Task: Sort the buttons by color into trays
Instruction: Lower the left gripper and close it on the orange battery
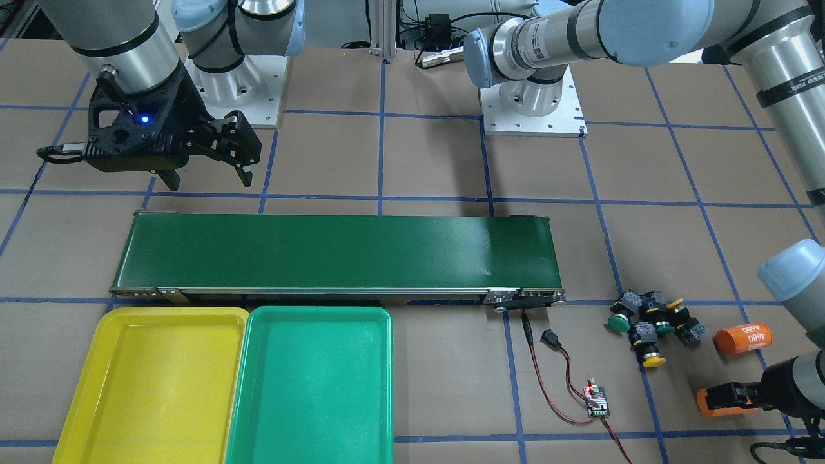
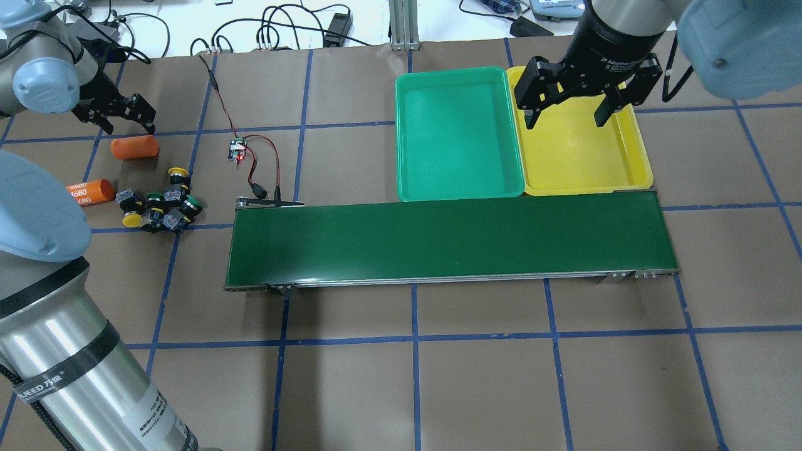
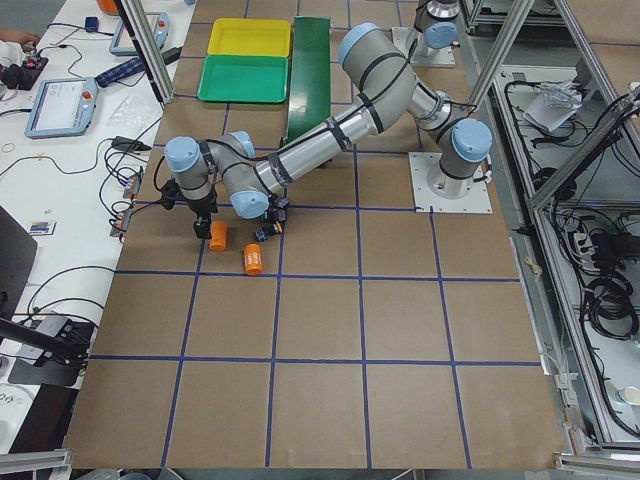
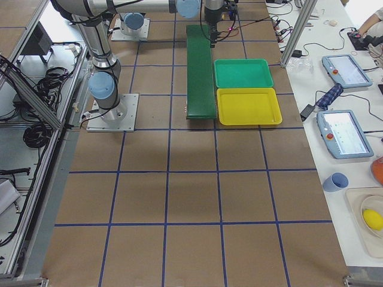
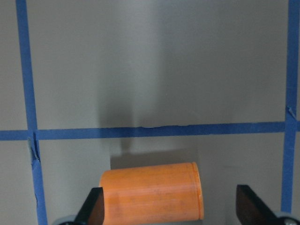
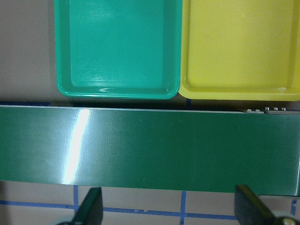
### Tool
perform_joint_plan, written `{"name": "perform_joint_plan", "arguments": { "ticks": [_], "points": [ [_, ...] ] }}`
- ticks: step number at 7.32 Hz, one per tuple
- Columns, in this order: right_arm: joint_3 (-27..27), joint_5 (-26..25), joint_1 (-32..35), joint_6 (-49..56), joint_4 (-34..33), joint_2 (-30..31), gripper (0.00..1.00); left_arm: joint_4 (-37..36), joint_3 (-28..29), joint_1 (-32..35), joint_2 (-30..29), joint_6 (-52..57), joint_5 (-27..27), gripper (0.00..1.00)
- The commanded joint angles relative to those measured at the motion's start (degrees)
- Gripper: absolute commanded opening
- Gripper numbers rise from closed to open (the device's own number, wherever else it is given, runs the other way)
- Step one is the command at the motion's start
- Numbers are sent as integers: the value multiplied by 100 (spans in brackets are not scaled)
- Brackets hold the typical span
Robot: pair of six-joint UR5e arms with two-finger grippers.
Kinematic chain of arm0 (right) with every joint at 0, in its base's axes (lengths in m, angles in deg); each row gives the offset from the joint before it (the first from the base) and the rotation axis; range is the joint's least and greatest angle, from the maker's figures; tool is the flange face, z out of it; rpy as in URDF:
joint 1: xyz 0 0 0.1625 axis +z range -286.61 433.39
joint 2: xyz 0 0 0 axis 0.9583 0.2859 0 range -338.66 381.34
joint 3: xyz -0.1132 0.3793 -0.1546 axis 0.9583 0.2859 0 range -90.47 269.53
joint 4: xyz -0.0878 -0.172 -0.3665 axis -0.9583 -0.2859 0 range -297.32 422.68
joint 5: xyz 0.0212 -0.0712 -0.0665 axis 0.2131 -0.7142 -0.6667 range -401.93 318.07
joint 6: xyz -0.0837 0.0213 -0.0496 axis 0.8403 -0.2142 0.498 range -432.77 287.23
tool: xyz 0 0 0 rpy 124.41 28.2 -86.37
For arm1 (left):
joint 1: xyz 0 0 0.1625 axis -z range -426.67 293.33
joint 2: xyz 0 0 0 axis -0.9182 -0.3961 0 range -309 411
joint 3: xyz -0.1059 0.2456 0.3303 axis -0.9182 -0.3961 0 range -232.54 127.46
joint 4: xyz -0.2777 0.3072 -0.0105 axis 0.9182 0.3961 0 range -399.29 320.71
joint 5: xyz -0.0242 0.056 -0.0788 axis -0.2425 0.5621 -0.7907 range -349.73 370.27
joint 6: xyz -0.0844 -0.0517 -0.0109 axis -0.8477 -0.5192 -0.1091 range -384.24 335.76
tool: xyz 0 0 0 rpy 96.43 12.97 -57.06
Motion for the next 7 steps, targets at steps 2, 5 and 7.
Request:
{"name": "perform_joint_plan", "arguments": {
  "ticks": [2,5,7],
  "points": [
    [0,0,0,0,0,0,100,74,18,-3,-34,160,109,100],
    [-9,0,35,0,-9,-17,100,82,271,-3,-183,319,328,100],
    [-18,0,35,0,-9,-17,100,100,317,-12,-280,327,338,100]
  ]
}}
